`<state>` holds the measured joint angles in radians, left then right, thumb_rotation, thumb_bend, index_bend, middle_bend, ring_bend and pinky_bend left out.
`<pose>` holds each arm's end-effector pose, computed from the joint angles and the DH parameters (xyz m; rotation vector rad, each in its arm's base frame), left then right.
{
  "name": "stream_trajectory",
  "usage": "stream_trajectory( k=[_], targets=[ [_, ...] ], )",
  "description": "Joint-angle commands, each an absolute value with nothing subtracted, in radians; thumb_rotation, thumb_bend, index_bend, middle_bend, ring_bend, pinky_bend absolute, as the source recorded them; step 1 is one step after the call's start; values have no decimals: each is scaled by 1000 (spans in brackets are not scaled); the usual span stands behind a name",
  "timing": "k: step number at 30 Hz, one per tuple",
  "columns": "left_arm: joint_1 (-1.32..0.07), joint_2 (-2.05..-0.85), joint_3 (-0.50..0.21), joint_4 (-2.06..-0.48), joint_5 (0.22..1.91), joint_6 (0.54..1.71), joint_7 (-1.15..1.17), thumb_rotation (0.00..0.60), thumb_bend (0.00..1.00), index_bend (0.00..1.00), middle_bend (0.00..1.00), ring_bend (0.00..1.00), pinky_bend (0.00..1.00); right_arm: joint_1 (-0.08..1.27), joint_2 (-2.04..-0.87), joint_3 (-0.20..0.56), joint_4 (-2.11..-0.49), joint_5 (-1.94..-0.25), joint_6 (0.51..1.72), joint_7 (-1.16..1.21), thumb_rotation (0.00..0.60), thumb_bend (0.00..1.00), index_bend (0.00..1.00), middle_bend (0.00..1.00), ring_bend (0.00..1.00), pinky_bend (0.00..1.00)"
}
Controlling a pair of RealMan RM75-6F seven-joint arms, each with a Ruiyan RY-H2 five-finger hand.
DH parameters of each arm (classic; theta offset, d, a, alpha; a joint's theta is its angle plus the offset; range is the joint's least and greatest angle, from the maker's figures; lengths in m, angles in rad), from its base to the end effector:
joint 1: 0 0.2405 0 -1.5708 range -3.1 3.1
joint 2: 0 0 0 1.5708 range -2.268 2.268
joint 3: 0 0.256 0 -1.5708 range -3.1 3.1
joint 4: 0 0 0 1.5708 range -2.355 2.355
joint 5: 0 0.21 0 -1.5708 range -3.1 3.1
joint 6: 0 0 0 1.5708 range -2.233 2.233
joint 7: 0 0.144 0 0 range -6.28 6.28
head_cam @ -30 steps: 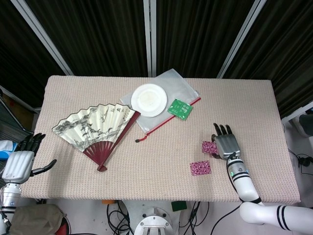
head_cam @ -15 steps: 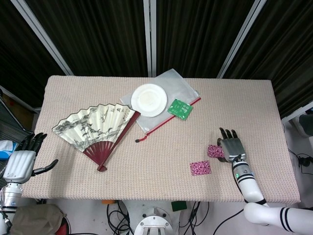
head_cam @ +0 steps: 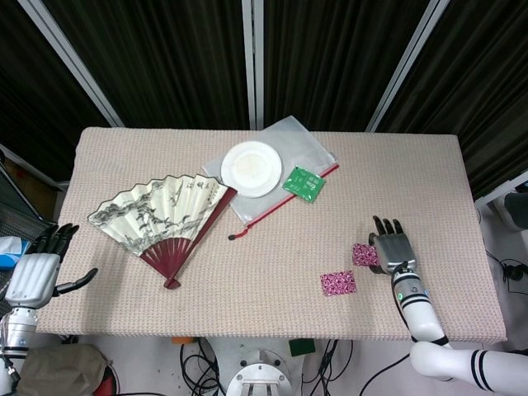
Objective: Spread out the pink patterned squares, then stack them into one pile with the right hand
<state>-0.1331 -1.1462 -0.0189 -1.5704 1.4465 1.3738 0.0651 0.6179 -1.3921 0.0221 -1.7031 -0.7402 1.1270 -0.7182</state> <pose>-0.3241 0.1893 0.1386 -1.4685 -0.9379 -0.7679 -0.2391 -0.2852 0.0209 1.7191 -0.9981 0.4043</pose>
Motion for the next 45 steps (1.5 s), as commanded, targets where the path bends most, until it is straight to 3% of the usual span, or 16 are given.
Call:
stream_trajectory(
  k=[1, 13, 23, 45],
  targets=[
    [-133, -1147, -18, -1569, 1446, 1373, 65, 47, 91, 55, 58, 40, 157, 615, -1391, 24, -1702, -746, 1127, -712, 600, 449, 383, 8, 0, 0],
    [-133, -1146, -20, -1571, 1447, 1377, 67, 49, 91, 55, 59, 41, 157, 594, -1362, 10, -1770, -822, 1142, -677, 600, 398, 355, 8, 0, 0],
    [-133, -1152, -16, -1569, 1450, 1375, 67, 47, 91, 55, 59, 40, 157, 572, -1350, -68, -1935, -972, 1169, -732, 600, 393, 354, 1, 0, 0],
    [-127, -1152, -15, -1554, 1449, 1379, 47, 47, 91, 55, 59, 40, 157, 584, -1430, -60, -1906, -902, 1150, -807, 600, 395, 336, 0, 0, 0]
  ],
)
